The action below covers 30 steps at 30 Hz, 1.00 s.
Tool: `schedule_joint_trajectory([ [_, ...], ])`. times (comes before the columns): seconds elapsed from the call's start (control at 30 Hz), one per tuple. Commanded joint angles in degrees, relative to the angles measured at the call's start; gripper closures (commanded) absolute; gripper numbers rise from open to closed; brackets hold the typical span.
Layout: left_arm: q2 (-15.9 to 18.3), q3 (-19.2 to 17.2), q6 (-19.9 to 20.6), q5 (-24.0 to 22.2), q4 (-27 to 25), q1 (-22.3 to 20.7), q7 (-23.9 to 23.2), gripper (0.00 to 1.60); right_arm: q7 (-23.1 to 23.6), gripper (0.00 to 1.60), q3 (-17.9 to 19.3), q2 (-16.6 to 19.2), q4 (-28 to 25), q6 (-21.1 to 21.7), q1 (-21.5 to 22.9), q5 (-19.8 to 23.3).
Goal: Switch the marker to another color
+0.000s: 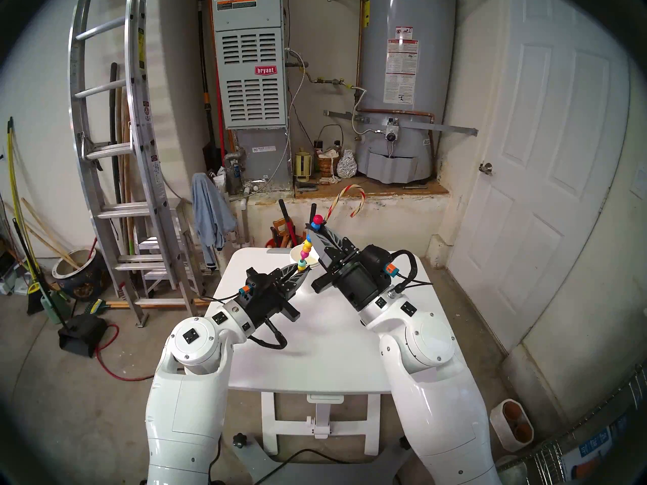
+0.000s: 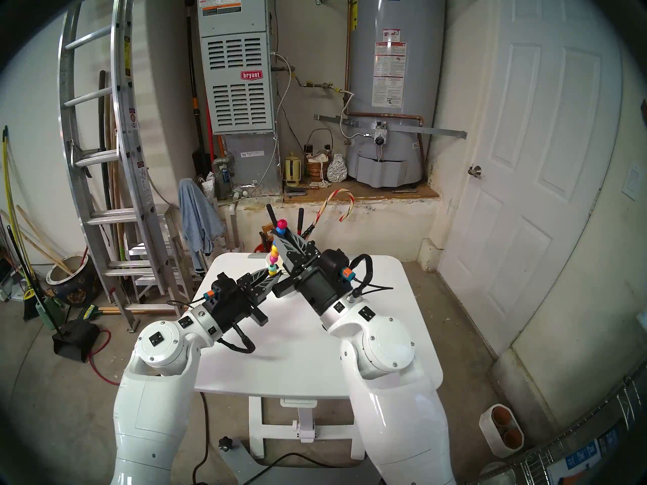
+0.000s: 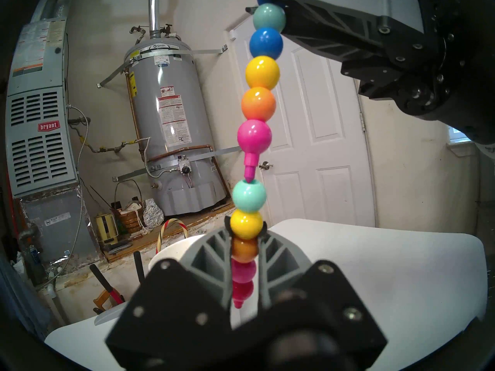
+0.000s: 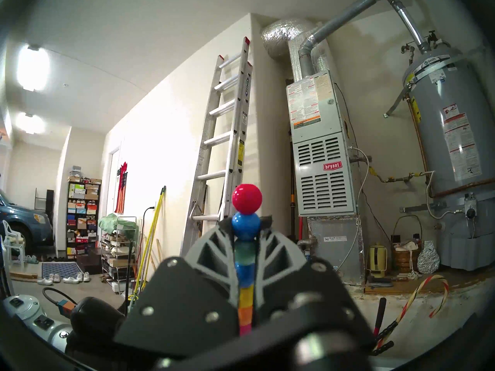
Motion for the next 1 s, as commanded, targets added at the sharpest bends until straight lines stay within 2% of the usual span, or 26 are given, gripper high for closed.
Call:
schedule_joint_trajectory([
  [0.0, -0.14, 0.12, -0.22, -0.09, -0.65, -0.81, 0.06, 1.60, -0.07, 1.60, -0.05, -0.19, -0.27, -0.78, 1.23, -0.52],
  [0.2, 0.05, 0.34, 0.39, 0.34, -0.95, -0.97, -0.17, 1.60, -0.78, 1.60, -1.02, 0.36, 1.26, -2.78, 1.86, -4.31],
  [0.43, -0.05, 0.45, 1.87, 0.49, -2.42, -0.75, -0.50, 1.60, -1.05, 1.60, -1.82, 0.26, 1.72, -4.38, 1.63, -6.79],
  [0.5, -0.20, 0.18, 3.19, -0.24, -3.02, -0.61, -0.87, 1.60, -1.67, 1.60, -2.42, 0.98, 1.96, -7.59, 1.40, -10.10],
  [0.53, -0.20, 0.24, 3.95, 0.60, -3.73, -0.38, -0.35, 1.60, -0.95, 1.60, -2.68, 1.25, 2.16, -7.95, 1.14, -9.71],
  [0.6, -0.11, 0.12, 5.60, -0.19, -3.97, -0.64, -1.17, 1.60, -2.25, 1.60, -3.51, 1.74, 2.27, -9.98, 0.56, -13.59],
  [0.7, 0.11, 0.16, 6.34, 0.26, -4.60, -0.70, -1.24, 1.60, -3.48, 1.60, -4.09, 1.77, 3.02, -12.58, -0.01, -16.35],
  [0.73, 0.19, 0.18, 7.16, 0.38, -5.09, -0.59, -1.40, 1.60, -3.10, 1.60, -4.09, 1.70, 3.66, -13.24, 0.05, -15.64],
  [0.8, -0.06, 0.06, 8.29, 0.12, -5.85, -0.38, -1.54, 1.60, -4.69, 1.60, -4.09, 1.35, 4.16, -15.43, -0.38, -17.78],
  [0.87, -0.22, -0.11, 10.09, -0.11, -6.61, -0.35, -1.72, 1.60, -4.60, 1.60, -4.03, 1.32, 4.80, -15.92, -0.43, -17.36],
  [0.97, -0.54, -0.52, 10.64, -0.86, -7.23, -0.38, -2.09, 1.60, -5.02, 1.60, -3.89, 1.41, 5.92, -17.50, -0.54, -17.75],
])
